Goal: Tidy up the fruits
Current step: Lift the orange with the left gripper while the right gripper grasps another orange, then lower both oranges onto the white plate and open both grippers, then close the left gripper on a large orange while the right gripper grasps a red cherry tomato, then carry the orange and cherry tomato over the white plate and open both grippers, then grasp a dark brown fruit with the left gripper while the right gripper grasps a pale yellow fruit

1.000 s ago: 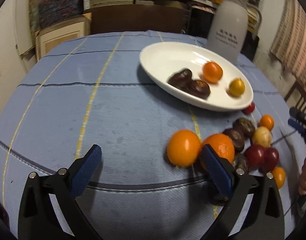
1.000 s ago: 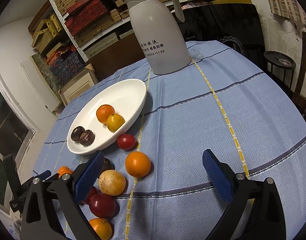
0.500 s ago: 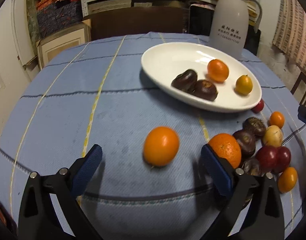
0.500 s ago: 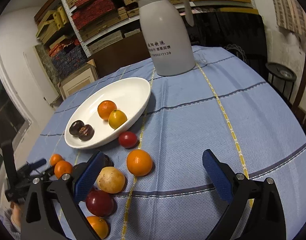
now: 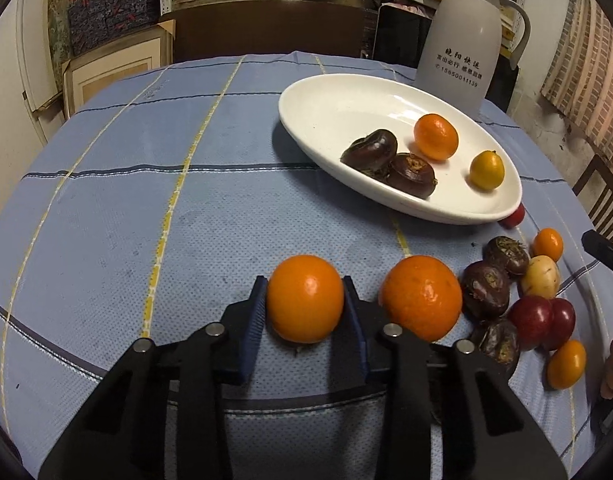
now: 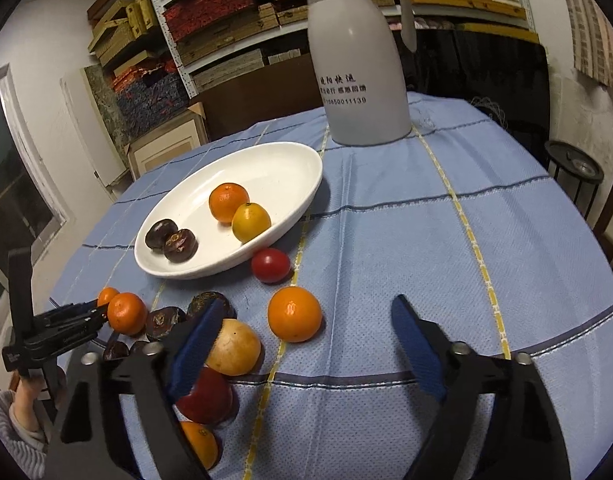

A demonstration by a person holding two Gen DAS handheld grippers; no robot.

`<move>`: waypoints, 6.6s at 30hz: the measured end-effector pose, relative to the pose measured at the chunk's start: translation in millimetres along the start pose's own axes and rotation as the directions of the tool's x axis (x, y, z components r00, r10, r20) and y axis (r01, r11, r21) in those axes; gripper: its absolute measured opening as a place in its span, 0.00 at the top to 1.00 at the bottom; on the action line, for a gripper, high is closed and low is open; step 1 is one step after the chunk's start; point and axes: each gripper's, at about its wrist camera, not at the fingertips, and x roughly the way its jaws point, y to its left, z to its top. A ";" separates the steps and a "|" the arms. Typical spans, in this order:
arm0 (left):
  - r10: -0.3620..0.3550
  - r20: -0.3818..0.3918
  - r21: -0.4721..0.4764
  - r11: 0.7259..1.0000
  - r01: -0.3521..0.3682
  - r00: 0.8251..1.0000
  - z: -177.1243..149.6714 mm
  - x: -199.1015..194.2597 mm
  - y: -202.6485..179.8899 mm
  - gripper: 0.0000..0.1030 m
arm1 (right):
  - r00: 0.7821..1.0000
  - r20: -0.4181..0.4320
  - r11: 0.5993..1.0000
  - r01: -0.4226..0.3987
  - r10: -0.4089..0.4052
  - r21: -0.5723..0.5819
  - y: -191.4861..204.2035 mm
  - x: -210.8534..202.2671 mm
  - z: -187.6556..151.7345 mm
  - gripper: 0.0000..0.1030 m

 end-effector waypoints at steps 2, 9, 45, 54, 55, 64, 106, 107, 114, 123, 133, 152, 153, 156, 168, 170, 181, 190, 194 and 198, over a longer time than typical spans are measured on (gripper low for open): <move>0.004 0.001 0.005 1.000 -0.004 1.000 -1.2 -1.9 -0.3 0.66 | 0.999 -0.022 0.999 -0.023 0.024 0.031 -6.1 3.5 1.3 0.37; 0.005 -0.001 0.004 1.000 -0.005 1.000 -1.5 -1.5 -0.4 0.66 | 0.994 -0.083 0.994 -0.071 0.077 0.080 -7.7 20.5 0.6 0.41; -0.118 0.141 -0.016 0.992 0.121 0.983 117.9 -7.1 -26.6 0.66 | 0.993 0.069 0.994 -0.093 0.098 -0.063 53.4 25.2 102.2 0.66; -0.127 0.028 -0.009 0.992 0.127 0.992 138.8 70.0 -32.9 0.66 | 0.995 -0.073 0.998 -0.061 0.061 -0.004 36.0 119.8 109.3 0.62; -0.128 0.021 -0.009 0.992 0.128 0.992 137.7 73.8 -33.6 0.65 | 0.995 -0.075 0.998 -0.061 0.062 0.013 31.6 121.4 108.8 0.58; -0.091 0.123 -0.047 0.994 0.097 0.988 114.4 24.5 -23.3 0.15 | 0.992 0.110 0.998 -0.059 0.057 0.016 30.4 39.2 104.9 0.23; 0.035 0.034 0.090 0.995 -0.038 0.999 -2.0 -6.1 -37.0 0.04 | 0.994 -0.041 0.991 -0.101 0.105 0.087 -7.0 29.2 23.4 0.34; 0.031 0.029 0.083 0.996 -0.033 0.999 -1.7 -5.3 -35.8 0.04 | 0.993 -0.049 0.993 -0.100 0.103 0.069 -3.9 30.9 22.2 0.40; 0.024 0.013 0.076 0.997 -0.025 1.000 -1.0 -2.1 -34.9 0.04 | 0.998 -0.061 0.988 0.017 -0.027 -0.156 27.1 51.6 19.9 0.48; -0.023 0.007 0.082 0.996 0.022 1.000 -2.3 -2.2 -36.7 0.20 | 0.993 -0.112 0.974 0.012 -0.039 -0.228 44.0 80.6 28.8 0.61; -0.134 -0.002 0.094 0.987 0.134 0.991 -5.9 -5.5 -47.5 0.54 | 0.991 -0.136 0.979 -0.022 -0.006 -0.203 40.6 79.4 26.2 0.69; -0.159 0.077 0.043 0.987 0.156 0.984 2.0 -33.7 -36.2 0.58 | 1.000 -0.009 0.994 -0.026 0.025 -0.104 17.0 27.1 21.9 0.69; -0.161 0.083 0.043 0.987 0.158 0.983 9.0 -36.0 -36.7 0.58 | 0.999 0.007 0.995 -0.033 0.033 -0.095 16.3 22.0 23.7 0.69; -0.144 0.100 0.052 0.989 0.140 0.984 35.1 -38.4 -38.6 0.58 | 0.997 0.044 0.994 -0.059 0.063 -0.087 19.5 8.5 42.7 0.69; -0.147 0.067 -0.021 0.989 0.149 0.987 131.1 40.6 -35.1 0.58 | 0.987 -0.066 0.970 -0.155 0.145 -0.188 84.5 74.2 76.1 0.69; -0.156 0.054 -0.026 0.987 0.157 0.986 131.9 54.8 -32.5 0.58 | 0.988 -0.093 0.966 -0.141 0.123 -0.218 92.1 88.8 71.9 0.69; -0.108 0.120 -0.024 0.993 0.111 0.987 105.9 16.6 -24.6 0.28 | 0.991 -0.018 0.979 -0.130 0.129 -0.159 68.4 51.1 68.9 0.46; -0.125 0.140 -0.040 0.991 0.131 0.982 8.6 -46.4 -16.9 0.24 | 0.996 0.002 0.996 -0.089 0.089 0.016 9.4 12.0 23.2 0.34; -0.135 0.133 0.031 0.991 0.132 0.982 -25.7 -62.1 -34.0 0.14 | 0.996 0.045 0.995 -0.080 0.078 0.065 -4.3 -1.7 16.7 0.30; -0.135 0.106 0.123 0.985 0.121 0.985 -41.7 -64.3 -57.0 0.14 | 0.998 0.035 0.996 -0.054 0.052 0.069 -8.9 -1.9 9.4 0.30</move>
